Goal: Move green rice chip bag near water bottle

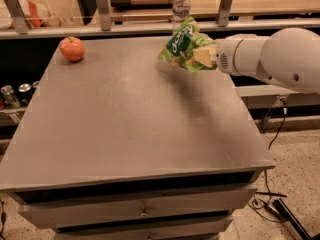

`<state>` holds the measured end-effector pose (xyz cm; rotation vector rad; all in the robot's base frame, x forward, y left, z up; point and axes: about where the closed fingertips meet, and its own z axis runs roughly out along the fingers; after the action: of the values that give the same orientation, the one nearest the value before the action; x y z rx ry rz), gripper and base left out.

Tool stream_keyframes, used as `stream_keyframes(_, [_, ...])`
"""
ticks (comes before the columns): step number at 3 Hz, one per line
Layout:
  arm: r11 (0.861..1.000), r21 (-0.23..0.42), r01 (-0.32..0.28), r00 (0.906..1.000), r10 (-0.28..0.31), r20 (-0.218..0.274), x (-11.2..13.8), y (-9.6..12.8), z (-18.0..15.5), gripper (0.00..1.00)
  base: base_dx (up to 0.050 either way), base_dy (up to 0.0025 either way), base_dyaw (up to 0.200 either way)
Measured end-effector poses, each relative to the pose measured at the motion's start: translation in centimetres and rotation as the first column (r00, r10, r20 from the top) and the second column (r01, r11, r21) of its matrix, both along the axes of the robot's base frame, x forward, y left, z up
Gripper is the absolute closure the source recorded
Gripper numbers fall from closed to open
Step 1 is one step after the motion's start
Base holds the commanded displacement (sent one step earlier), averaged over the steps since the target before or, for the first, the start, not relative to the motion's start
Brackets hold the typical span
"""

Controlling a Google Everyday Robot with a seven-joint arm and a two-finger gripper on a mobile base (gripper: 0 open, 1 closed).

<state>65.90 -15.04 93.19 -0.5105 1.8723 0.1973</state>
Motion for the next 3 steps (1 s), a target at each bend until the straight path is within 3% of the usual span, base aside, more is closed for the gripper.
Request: stream_keyframes(3, [0.994, 0.049, 0.101, 0.9948, -0.1, -0.017, 3.3, -2.2, -2.3, 1.0, 0.0, 0.0, 0.0])
